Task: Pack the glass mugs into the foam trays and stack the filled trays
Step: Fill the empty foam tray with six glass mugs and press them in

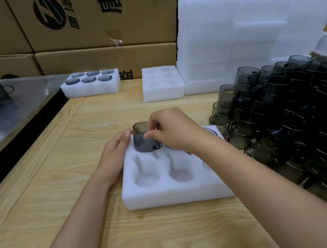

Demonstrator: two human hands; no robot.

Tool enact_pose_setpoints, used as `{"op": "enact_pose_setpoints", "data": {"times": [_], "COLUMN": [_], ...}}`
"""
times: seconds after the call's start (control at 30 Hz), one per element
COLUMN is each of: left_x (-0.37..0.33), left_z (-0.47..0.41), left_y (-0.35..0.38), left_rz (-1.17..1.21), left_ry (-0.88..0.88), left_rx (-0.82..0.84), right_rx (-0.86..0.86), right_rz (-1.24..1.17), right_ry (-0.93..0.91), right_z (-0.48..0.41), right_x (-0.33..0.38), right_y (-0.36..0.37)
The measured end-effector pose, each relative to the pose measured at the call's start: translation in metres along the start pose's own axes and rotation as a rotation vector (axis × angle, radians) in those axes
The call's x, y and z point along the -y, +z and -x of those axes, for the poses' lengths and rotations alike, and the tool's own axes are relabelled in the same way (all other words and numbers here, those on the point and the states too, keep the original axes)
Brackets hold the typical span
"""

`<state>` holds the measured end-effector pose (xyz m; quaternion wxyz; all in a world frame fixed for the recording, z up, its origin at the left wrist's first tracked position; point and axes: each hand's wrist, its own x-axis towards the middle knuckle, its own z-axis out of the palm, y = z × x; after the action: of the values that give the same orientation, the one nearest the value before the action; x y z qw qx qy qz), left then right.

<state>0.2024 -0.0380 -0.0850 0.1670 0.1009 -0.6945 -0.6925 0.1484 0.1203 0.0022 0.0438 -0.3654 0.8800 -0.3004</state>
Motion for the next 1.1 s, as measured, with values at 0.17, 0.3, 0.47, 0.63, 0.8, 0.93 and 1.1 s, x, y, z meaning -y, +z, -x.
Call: {"op": "enact_pose_setpoints", "data": {"times": [0.17,0.3,0.47,0.63,0.8,0.93,1.1], "left_x": [-0.001,0.001,0.004,0.004,0.005,0.005,0.005], "left_z": [0.002,0.001,-0.002,-0.002,-0.004,-0.002,-0.001], "left_y": [0.000,-0.001,-0.004,-0.004,-0.004,-0.004,-0.004], "left_rz": [0.056,0.097,0.082,0.132,0.129,0.111,0.121], "left_ry": [0.005,-0.002,-0.019,-0.020,-0.020,0.016,0.014], "left_rx": [0.062,0.073,0.100,0.116,0.112,0.115,0.118], "right_rx": [0.024,0.045,0.052,0.011,0.163,0.212,0.238], "right_rz": [0.087,0.175,0.205,0.191,0.467,0.405,0.347], "right_ry": [0.013,0.002,-0.035,-0.045,-0.106,-0.080,-0.058], "right_z": [0.004,0.004,0.010,0.010,0.026,0.032,0.032], "right_x": [0.005,0.009,0.003,-0.006,-0.018,-0.020,-0.018], "right_y": [0.009,0.014,0.023,0.025,0.043,0.046,0.042]}}
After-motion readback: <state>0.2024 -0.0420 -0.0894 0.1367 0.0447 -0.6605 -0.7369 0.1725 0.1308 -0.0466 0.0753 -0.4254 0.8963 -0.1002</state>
